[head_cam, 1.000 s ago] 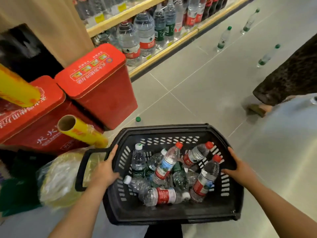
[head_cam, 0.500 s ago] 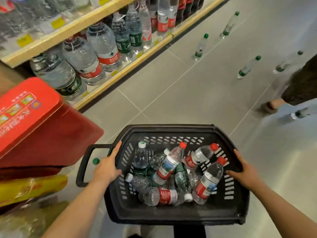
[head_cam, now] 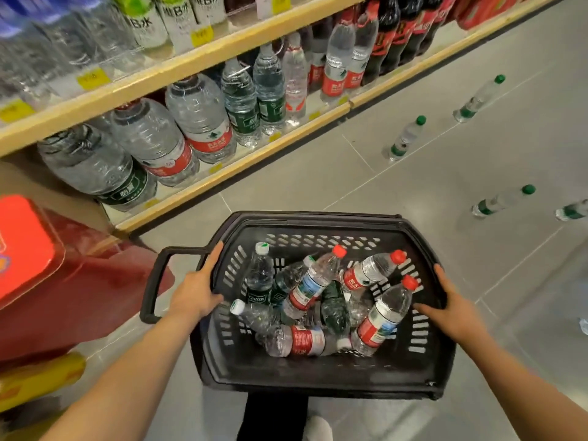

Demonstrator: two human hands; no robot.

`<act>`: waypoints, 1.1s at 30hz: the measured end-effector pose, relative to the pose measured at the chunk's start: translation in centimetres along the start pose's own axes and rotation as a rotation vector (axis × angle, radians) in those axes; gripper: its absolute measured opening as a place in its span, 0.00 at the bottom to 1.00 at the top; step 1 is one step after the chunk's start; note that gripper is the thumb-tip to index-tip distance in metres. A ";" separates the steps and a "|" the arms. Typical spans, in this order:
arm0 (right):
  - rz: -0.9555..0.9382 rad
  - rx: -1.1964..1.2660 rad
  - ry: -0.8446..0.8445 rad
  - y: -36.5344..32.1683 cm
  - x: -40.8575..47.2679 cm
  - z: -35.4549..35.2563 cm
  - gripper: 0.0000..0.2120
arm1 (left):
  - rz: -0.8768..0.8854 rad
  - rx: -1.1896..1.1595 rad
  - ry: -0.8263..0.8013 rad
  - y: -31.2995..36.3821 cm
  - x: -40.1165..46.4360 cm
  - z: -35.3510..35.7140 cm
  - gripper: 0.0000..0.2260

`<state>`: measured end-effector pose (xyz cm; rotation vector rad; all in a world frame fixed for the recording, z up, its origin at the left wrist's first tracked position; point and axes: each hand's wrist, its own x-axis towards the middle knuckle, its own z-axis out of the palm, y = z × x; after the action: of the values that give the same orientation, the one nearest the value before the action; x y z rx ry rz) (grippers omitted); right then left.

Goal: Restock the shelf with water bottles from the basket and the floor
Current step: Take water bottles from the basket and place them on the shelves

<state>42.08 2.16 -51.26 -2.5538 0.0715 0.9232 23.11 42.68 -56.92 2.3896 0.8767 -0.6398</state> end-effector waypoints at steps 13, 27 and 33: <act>-0.252 -0.120 -0.120 -19.3 18.9 1.0 0.43 | -0.285 -0.137 0.103 -3.7 12.1 -6.9 0.53; -0.510 -0.245 -0.113 -32.0 29.5 7.6 0.42 | -0.542 -0.335 0.290 -9.0 16.2 -7.7 0.49; -0.533 -0.347 -0.083 -34.0 31.4 7.5 0.44 | -0.569 -0.347 0.317 -8.3 16.3 -6.5 0.49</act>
<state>68.40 39.11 -63.39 -2.6166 -0.8178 0.8766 30.08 59.37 -63.94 1.9493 1.6843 -0.2682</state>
